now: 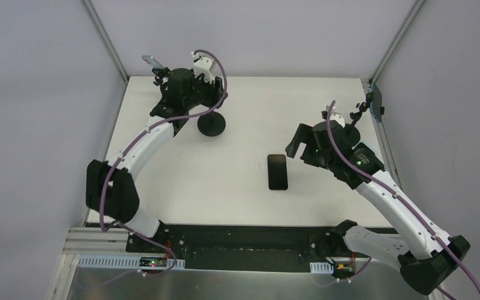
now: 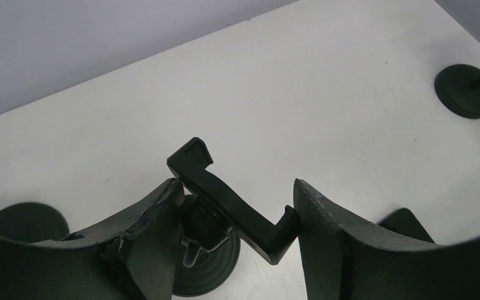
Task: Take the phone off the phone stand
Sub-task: Place the phone stand at the center of the board.
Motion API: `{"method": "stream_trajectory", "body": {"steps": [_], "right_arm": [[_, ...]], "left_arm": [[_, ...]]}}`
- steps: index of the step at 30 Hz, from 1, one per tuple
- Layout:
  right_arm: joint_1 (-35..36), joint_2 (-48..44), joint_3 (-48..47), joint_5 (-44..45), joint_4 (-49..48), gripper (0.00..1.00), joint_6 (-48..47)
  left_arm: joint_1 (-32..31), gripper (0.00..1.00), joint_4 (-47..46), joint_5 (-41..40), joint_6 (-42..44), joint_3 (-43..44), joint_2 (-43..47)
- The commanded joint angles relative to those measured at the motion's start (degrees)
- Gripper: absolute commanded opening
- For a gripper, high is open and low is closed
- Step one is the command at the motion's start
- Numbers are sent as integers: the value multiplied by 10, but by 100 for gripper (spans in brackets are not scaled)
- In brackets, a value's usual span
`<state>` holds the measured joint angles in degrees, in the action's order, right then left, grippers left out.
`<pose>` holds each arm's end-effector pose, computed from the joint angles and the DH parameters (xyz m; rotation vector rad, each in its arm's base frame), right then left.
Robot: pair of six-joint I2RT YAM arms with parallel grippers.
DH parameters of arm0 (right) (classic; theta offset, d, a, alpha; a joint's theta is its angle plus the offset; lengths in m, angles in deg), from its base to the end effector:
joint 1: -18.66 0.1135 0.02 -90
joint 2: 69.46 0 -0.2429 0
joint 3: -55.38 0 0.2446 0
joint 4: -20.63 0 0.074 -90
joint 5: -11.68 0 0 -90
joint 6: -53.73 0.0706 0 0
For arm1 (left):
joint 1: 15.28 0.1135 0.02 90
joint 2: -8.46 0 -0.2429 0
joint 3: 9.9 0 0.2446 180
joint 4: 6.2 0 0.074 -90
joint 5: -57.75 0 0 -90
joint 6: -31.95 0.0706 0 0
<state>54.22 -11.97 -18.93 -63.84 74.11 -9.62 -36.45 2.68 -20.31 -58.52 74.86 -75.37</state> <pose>0.2037 0.1239 0.3041 -0.0310 2.2066 0.3319 0.3492 -0.1509 0.3392 0.4632 1.6646 -0.4578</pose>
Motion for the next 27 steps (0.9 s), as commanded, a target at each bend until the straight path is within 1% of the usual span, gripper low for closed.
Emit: {"method": "stream_trajectory", "body": {"steps": [1, 4, 6, 7, 12, 13, 15, 16, 17, 18, 19, 24, 27], "right_arm": [[3, 3, -12, 18, 30, 97, 6], [3, 8, -12, 21, 41, 98, 3], [3, 2, -4, 21, 37, 99, 6], [2, -1, 1, 22, 34, 99, 9], [2, -2, 9, 24, 37, 99, 15], [2, 0, 8, 24, 39, 99, 16], [2, 3, 3, 25, 50, 99, 17], [3, 5, -1, 23, 57, 99, 18], [2, 5, -5, 21, 63, 99, 18], [3, 4, -7, 21, 66, 99, 20], [2, 2, -8, 21, 68, 99, 20], [2, -14, -5, 26, 74, 99, 23], [2, -20, 3, 26, 75, 99, 26]], "left_arm": [[24, 0, -82, 64, -51, 102, -75], [36, 0, -85, 110, -70, 140, -130], [37, 0, -88, 119, -70, 152, -155], [38, 3, -89, 120, -71, 156, -164], [38, 40, -89, 107, -67, 142, -186], [38, 43, -89, 106, -66, 138, -187], [40, 55, -89, 106, -64, 128, -184], [42, 77, -89, 105, -64, 122, -177], [44, 89, -89, 102, -68, 117, -170], [46, 97, -89, 100, -71, 114, -163], [49, 99, -89, 96, -74, 111, -155], [58, 99, -69, 71, -91, 106, -111], [60, 99, -1, 23, -85, 129, -84]]}}
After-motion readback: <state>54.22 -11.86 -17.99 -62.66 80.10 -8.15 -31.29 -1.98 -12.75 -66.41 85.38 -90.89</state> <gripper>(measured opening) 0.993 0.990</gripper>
